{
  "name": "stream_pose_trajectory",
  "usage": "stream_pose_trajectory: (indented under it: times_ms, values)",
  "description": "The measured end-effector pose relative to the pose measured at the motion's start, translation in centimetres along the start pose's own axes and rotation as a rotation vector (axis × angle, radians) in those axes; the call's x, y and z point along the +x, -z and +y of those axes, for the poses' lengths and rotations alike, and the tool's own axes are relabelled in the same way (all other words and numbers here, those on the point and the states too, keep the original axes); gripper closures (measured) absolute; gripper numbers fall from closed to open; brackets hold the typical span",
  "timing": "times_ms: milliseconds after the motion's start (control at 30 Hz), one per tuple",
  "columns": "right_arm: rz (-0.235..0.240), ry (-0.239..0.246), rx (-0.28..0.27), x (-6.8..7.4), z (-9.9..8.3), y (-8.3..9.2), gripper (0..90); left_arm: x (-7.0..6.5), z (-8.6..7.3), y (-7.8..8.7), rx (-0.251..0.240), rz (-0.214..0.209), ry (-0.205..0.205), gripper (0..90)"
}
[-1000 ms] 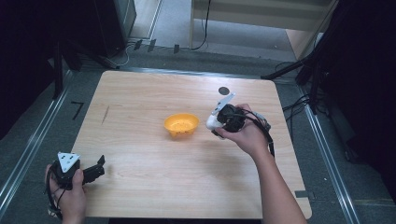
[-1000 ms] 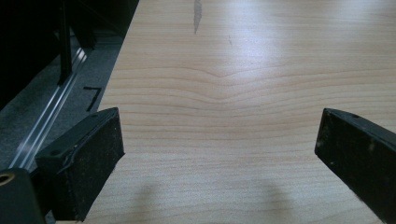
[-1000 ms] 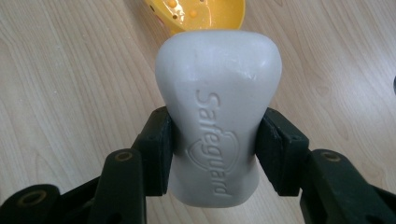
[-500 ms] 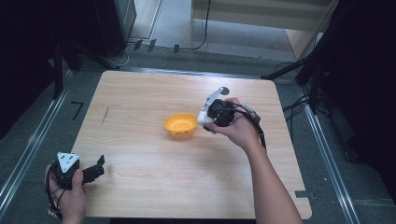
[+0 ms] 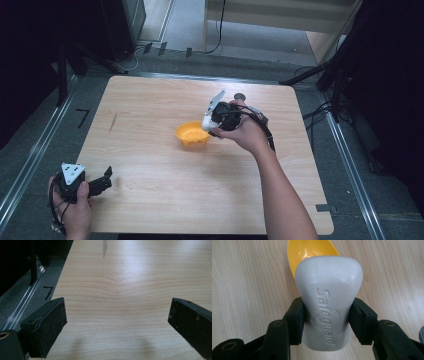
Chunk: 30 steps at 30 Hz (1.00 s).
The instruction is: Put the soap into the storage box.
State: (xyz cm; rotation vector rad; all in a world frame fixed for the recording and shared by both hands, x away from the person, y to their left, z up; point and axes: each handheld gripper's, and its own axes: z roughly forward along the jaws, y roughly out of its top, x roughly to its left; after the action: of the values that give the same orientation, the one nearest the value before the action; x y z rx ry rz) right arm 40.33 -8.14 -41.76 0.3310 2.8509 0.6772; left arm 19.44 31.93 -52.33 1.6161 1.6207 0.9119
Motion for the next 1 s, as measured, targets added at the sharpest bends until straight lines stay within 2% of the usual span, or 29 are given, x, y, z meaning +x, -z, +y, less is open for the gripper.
stream_pose_trajectory:
  times_ms: [400, 600, 767, 800, 1000]
  values:
    - [0.016, 0.083, 0.029, -0.4, 1.8, -0.9, 51.4, 0.0, 0.0, 0.0, -0.003, -0.008, -0.007, 2.1]
    - [0.033, 0.117, 0.017, -0.6, 2.5, -1.5, 51.3, 0.0, 0.0, 0.0, -0.001, -0.009, -0.004, 2.1]
    - [0.02, 0.151, 0.027, -0.6, 2.7, -2.1, 51.3, 0.0, 0.0, 0.0, -0.001, -0.01, -0.004, 2.1]
    - [0.022, 0.176, 0.03, -0.7, 2.7, -2.5, 51.3, 0.0, 0.0, 0.0, -0.001, -0.01, -0.003, 2.1]
    - [0.023, 0.236, 0.053, -0.7, 3.6, -3.1, 51.3, 0.0, 0.0, 0.0, -0.002, -0.011, 0.001, 2.1]
